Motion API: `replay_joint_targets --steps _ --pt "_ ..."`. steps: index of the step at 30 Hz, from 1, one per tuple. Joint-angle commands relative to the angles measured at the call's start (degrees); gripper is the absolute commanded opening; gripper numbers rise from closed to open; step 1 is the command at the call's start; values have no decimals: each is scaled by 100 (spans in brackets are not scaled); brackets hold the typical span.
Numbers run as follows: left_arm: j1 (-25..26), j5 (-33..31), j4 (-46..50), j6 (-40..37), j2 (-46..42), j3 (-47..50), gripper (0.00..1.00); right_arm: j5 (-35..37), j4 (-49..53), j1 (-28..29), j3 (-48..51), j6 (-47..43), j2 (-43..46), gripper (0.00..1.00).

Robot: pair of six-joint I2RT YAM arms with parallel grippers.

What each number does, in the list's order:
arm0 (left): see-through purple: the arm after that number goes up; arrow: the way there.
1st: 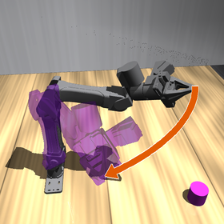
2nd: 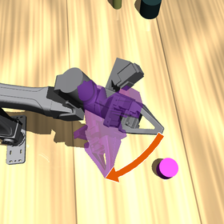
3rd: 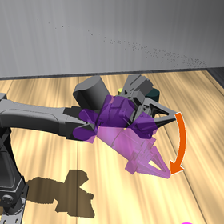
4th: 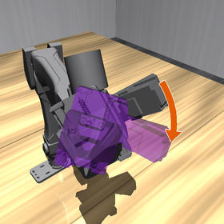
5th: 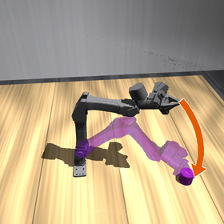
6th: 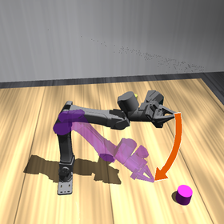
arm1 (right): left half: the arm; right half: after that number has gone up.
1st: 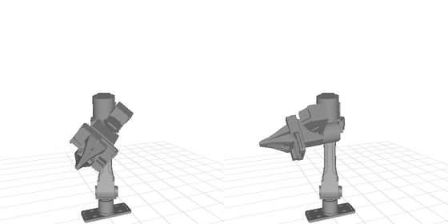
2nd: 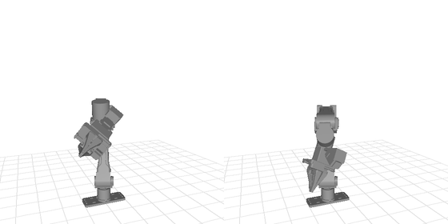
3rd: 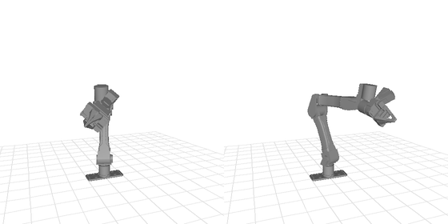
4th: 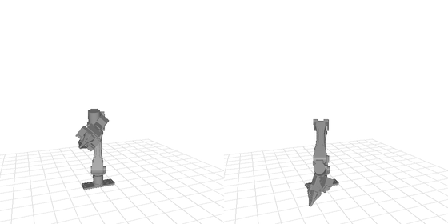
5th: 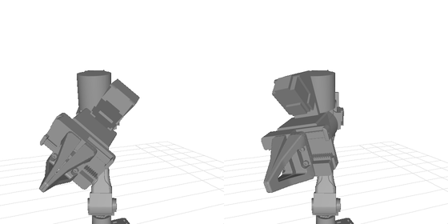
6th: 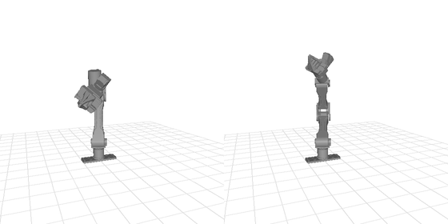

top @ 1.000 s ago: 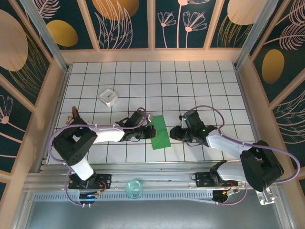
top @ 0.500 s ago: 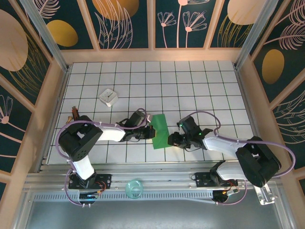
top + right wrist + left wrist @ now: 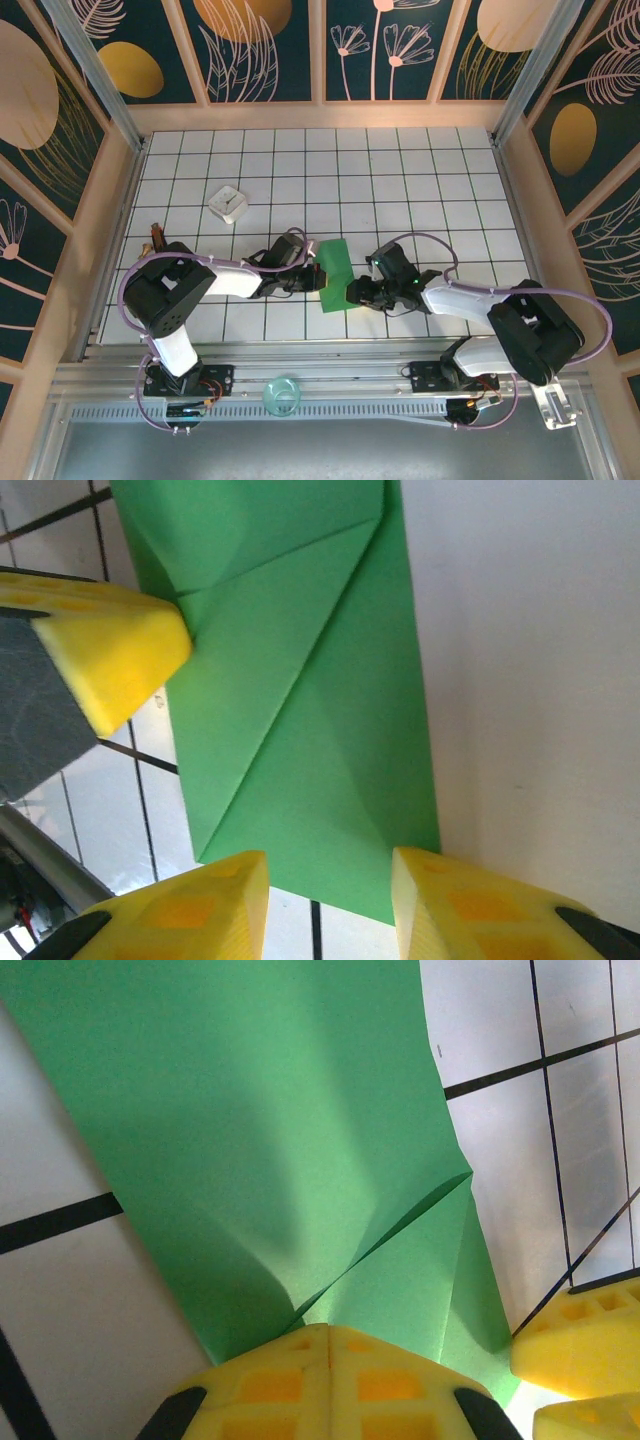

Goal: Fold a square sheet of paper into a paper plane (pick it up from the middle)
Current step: Turn over the paper at the bottom-center of the table.

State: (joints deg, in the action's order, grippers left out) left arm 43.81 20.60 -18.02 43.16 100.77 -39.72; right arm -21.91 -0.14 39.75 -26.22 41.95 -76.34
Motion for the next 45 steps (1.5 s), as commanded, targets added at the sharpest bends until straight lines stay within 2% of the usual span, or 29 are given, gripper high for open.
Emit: replay_joint_targets --steps 1,4,9,17,20,26,39,45 --pt "20 59 449 -23 241 202 0 -135 -319 11 62 19 -63 37" --pt "18 41 509 -35 215 191 0 17 -91 -6 -17 -50 -67 37" --pt "22 5 589 -40 167 184 0 940 1211 239 -455 -245 53 37" --pt "23 -3 614 -74 186 170 0 1224 1243 417 -314 -57 47 36" --pt "22 -8 642 -100 180 163 0 1139 1123 442 -323 -67 -52 36" --pt "21 -4 607 -88 210 176 0 530 371 473 -210 92 -107 35" --pt "22 5 651 -131 178 167 0 178 -430 284 -31 243 -67 37" --pt "18 5 690 -138 162 160 0 5 -865 61 129 -1 5 38"
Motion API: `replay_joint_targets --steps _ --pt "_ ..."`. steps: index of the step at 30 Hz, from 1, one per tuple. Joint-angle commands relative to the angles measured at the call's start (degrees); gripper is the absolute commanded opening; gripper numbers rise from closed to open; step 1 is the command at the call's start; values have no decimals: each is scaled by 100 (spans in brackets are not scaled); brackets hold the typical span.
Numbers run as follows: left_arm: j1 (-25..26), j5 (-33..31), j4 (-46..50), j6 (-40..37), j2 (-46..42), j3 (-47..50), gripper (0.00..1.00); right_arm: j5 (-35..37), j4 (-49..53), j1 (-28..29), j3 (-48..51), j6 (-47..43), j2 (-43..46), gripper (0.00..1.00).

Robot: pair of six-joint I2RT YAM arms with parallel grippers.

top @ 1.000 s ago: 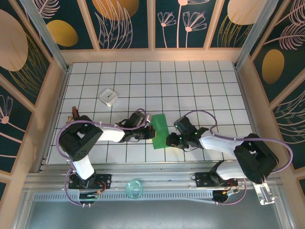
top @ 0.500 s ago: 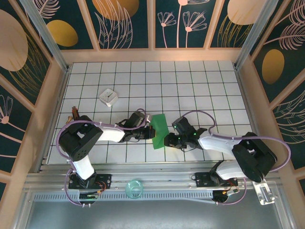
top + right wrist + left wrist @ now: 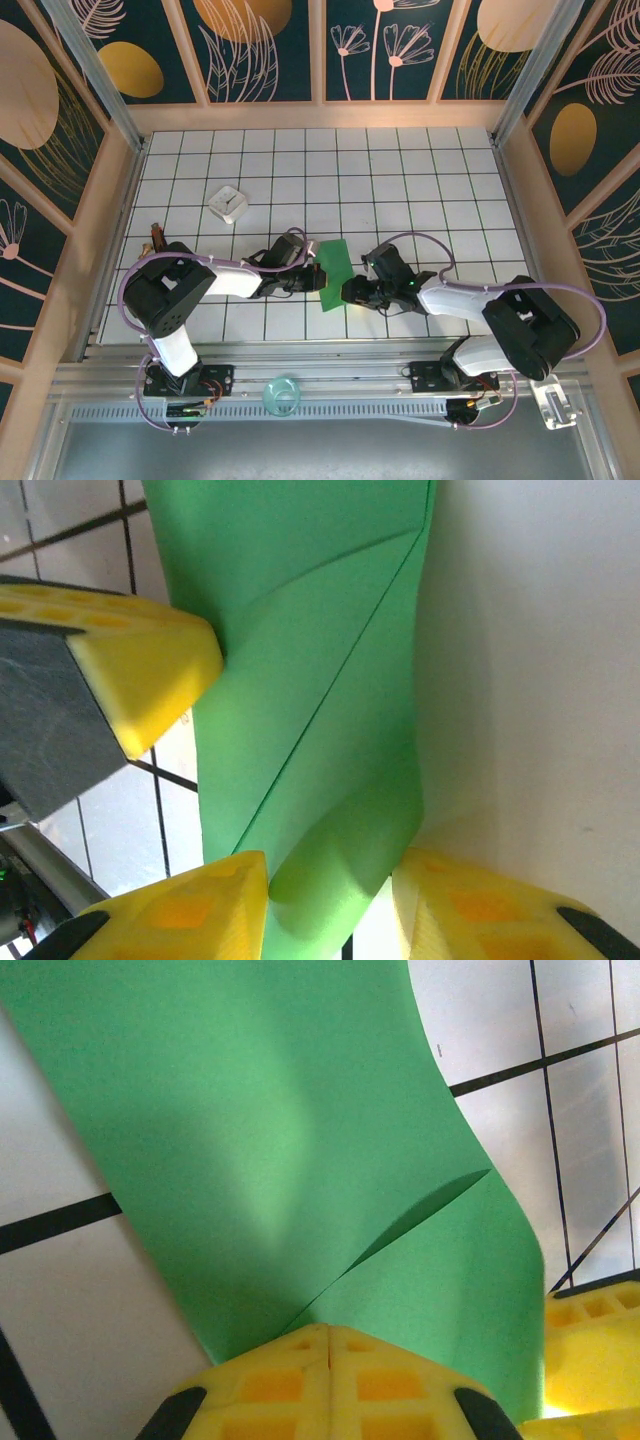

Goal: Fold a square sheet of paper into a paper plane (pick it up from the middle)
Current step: Turn over the paper at the bottom-center of the table.

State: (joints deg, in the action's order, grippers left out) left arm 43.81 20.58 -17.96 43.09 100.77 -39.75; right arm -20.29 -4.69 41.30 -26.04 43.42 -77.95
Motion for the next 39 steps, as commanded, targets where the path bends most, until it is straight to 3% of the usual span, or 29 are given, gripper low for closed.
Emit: replay_joint_targets --steps 1,16,24,39 --pt "22 8 688 -132 162 160 0 -214 -488 -152 145 -200 207 38" --pt "19 -10 750 -110 116 158 0 -871 -1088 -673 297 -609 -95 39" --pt "23 -1 750 -108 139 142 0 -708 -874 -737 562 -307 2 23" --pt "22 -36 759 -91 135 118 0 -581 -1163 -616 893 236 371 12"
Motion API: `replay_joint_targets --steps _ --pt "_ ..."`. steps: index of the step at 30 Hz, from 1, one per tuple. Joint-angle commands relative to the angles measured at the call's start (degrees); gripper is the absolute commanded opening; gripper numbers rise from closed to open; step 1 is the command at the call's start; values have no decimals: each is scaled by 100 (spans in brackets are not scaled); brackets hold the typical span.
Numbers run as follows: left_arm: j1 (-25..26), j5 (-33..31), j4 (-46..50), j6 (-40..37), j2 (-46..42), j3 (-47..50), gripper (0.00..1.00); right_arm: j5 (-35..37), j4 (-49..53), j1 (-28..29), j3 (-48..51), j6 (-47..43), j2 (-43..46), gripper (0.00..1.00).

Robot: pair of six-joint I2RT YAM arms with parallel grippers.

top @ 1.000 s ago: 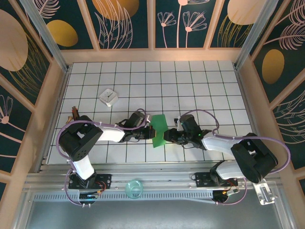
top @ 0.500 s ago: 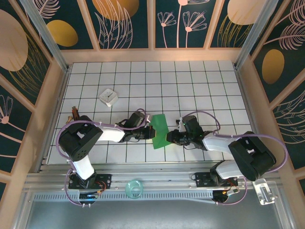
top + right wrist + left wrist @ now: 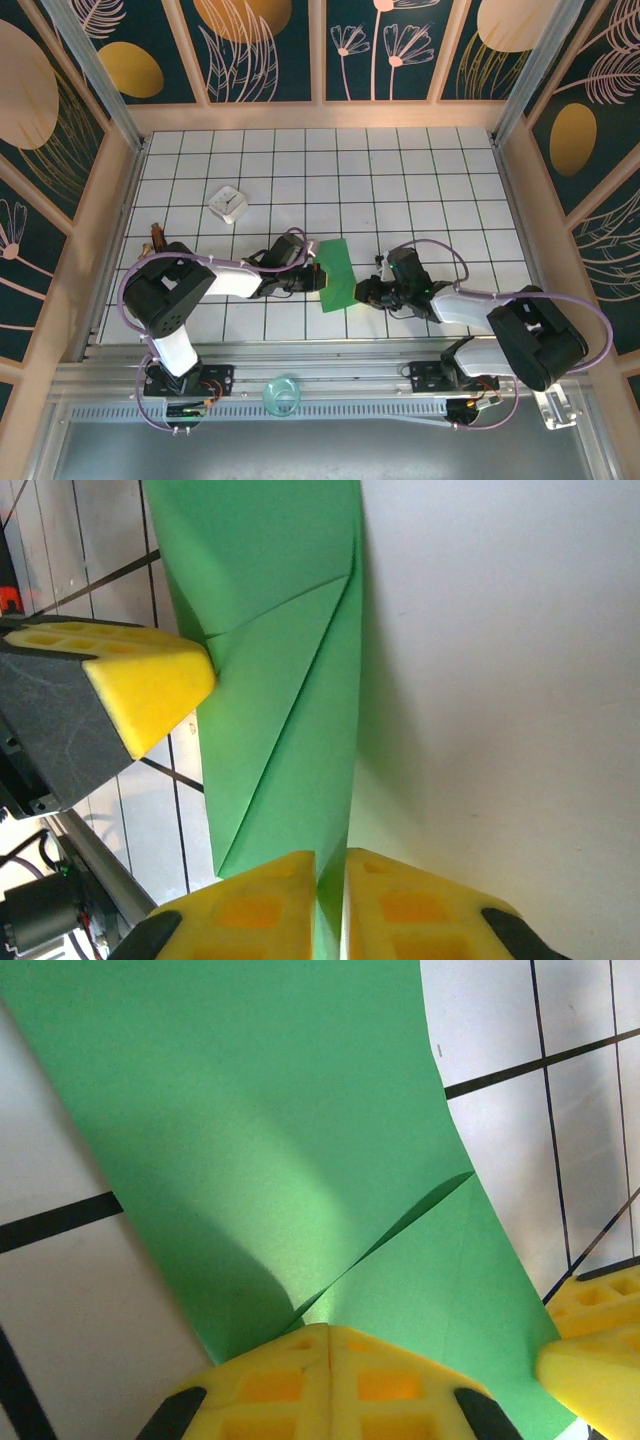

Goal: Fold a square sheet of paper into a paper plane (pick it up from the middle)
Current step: Turn over the paper at the bottom-center of the table.

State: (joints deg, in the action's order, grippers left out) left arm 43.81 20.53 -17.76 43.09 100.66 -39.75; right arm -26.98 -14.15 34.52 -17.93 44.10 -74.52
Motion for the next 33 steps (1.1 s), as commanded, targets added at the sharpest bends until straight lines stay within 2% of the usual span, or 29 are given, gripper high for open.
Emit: replay_joint_targets --steps 1,4,6,8,11,17,22,25,27,33 --pt "22 -24 735 -84 142 116 0 96 -239 61 86 183 25 10" --pt "17 18 721 -41 99 50 0 168 -214 62 21 173 54 0" --pt "20 73 683 29 -16 -33 1 266 12 42 -112 14 127 0" --pt "22 73 600 129 -210 -108 13 429 454 27 -367 -323 212 0" --pt "-1 5 433 283 -908 -191 34 827 1764 11 -1098 -1221 298 0" --pt "-478 -693 478 625 -2464 62 51 2269 4360 168 -3061 -2776 170 0" --pt "-1060 -1264 1139 727 -3391 225 55 3687 5582 735 -4269 -3197 -353 0" --pt "-1347 -1352 1371 838 -3665 352 55 4162 5882 1210 -4571 -3176 -822 0" --pt "-1402 -1282 1380 903 -3732 410 54 4197 5782 1478 -4516 -3079 -1046 0" --pt "-1402 -840 1432 968 -3430 367 53 3498 4832 2271 -4299 -2830 -1577 0"
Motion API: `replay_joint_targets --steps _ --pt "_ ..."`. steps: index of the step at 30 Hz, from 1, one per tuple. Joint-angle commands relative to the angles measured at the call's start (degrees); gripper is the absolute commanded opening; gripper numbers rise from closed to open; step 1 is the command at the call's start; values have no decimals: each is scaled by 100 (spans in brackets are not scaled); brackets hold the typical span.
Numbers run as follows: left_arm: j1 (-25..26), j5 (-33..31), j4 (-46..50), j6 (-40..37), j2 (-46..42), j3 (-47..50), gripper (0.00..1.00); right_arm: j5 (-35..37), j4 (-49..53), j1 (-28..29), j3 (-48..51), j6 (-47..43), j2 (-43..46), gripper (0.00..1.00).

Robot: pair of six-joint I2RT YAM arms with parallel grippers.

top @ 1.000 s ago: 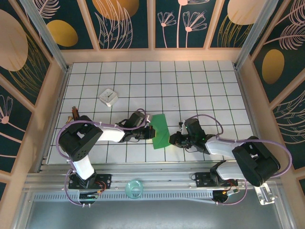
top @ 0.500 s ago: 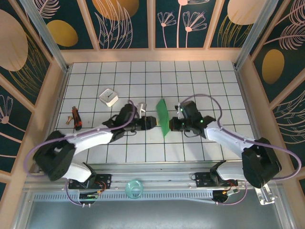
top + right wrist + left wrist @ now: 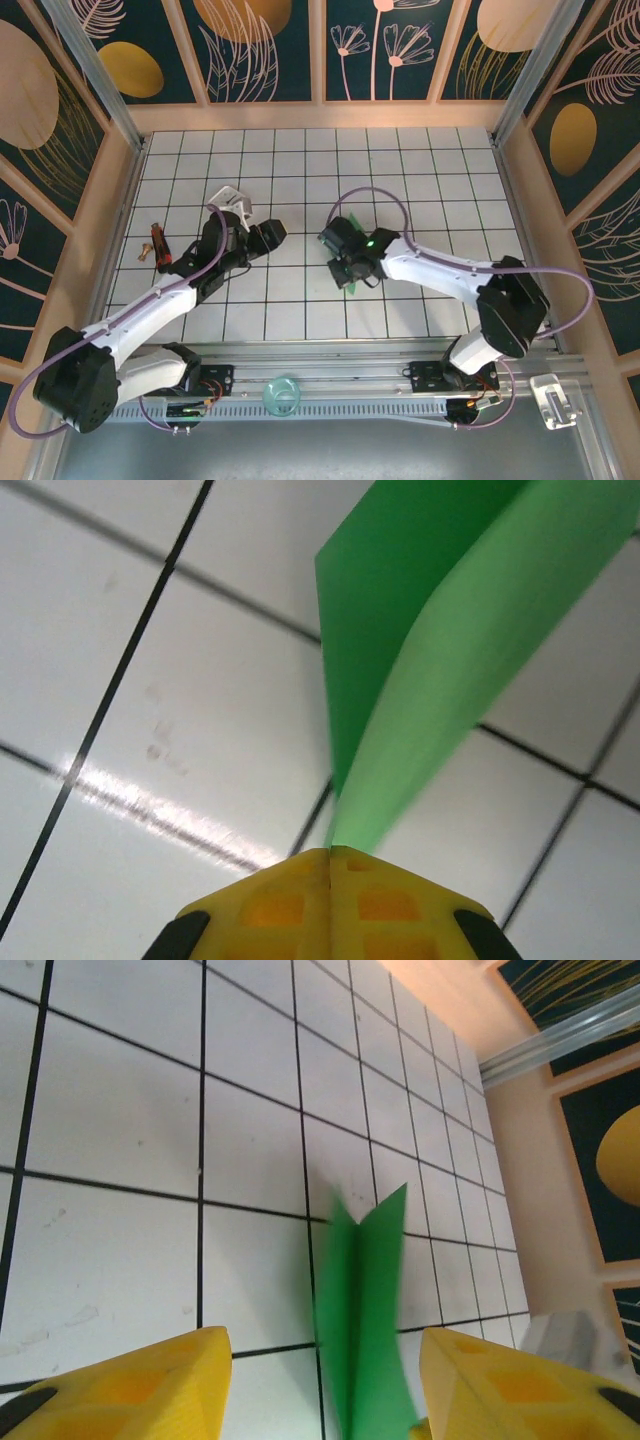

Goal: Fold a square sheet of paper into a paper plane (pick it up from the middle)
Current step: Turn over the paper at the bottom-center of the table.

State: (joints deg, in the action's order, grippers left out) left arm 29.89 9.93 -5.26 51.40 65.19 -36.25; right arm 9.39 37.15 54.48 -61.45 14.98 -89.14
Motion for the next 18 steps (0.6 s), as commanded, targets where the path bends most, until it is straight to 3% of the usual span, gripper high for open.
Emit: replay_joint_targets --steps 1,9,18 --pt "-9 290 183 125 183 13 53 -275 -428 364 71 124 -197 0" --pt "-9 1050 -227 263 980 -75 49 -781 -1172 634 429 360 -509 1" --pt "-6 1834 -816 372 2177 -387 30 -977 -1619 643 724 488 -582 3"
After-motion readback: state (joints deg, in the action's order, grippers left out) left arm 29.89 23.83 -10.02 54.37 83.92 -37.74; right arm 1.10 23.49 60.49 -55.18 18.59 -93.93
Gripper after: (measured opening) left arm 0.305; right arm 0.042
